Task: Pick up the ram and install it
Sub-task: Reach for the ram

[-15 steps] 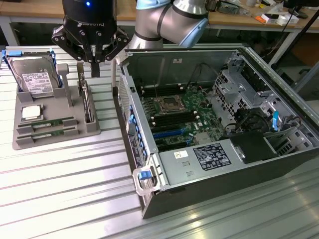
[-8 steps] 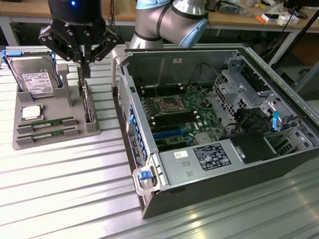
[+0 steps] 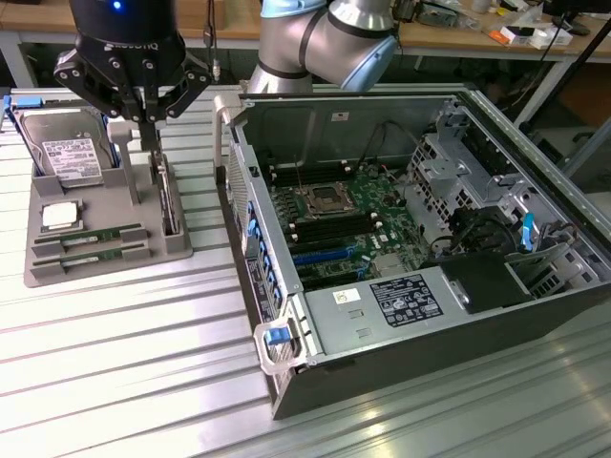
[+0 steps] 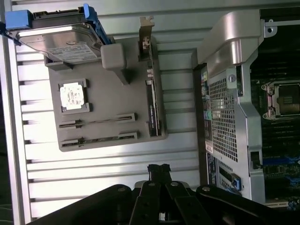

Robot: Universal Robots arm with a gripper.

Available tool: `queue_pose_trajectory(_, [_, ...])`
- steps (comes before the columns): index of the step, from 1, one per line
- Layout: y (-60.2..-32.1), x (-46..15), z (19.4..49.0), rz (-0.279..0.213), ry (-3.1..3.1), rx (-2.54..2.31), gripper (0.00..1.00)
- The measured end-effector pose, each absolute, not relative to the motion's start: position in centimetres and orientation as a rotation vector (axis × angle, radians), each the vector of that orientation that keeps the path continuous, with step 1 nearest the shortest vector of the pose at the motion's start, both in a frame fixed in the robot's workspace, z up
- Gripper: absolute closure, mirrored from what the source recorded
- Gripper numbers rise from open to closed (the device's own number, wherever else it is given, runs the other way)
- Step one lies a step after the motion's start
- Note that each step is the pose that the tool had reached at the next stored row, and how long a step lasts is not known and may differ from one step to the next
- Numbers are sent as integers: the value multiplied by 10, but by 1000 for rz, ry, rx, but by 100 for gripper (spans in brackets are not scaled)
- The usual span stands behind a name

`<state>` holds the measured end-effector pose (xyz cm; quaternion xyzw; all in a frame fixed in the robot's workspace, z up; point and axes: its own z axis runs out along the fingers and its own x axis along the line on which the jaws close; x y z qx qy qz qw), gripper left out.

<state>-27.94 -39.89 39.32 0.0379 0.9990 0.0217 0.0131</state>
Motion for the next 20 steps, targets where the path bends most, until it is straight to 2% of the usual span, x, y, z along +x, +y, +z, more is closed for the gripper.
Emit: queue_pose_trajectory(20, [-399,-312,393,68,3112,118,89])
